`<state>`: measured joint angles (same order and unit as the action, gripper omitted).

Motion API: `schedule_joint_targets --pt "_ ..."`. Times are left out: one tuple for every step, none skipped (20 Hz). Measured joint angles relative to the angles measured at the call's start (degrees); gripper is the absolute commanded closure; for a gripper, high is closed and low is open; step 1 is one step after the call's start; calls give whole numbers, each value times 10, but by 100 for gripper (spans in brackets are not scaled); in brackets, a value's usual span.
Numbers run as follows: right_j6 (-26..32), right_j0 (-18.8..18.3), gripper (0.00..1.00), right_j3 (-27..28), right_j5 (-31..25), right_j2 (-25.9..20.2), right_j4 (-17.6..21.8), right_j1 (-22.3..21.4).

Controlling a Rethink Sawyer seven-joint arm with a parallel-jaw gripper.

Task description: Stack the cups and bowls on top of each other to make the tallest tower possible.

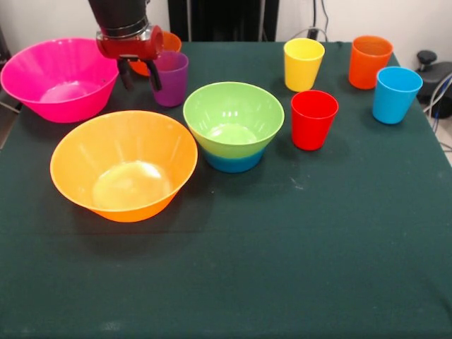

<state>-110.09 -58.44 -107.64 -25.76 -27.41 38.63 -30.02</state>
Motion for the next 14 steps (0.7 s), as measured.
schedule_joint_targets --pt "0 -3 0 -4 0 0 0 -1" --pt "0 -5 0 -6 0 0 0 -2" --pt "0 -8 0 -11 0 0 0 -4" --pt "0 -12 0 -16 0 0 0 -6" --pt "0 -13 0 -18 0 0 0 -8" --pt "0 -15 0 -21 0 0 0 -10" --pt "0 -16 0 -24 0 0 0 -14" --pt "0 -15 0 -26 0 0 0 -17" --pt "0 -15 0 -28 0 0 0 -20" --pt "0 -14 0 -30 0 0 0 -26" --pt "0 -14 0 -32 0 0 0 -30" --pt "0 -14 0 -33 0 0 0 -33" --pt "0 -14 0 -34 0 -1 -1 -37" --pt "0 -13 0 -37 0 -2 -3 -45"
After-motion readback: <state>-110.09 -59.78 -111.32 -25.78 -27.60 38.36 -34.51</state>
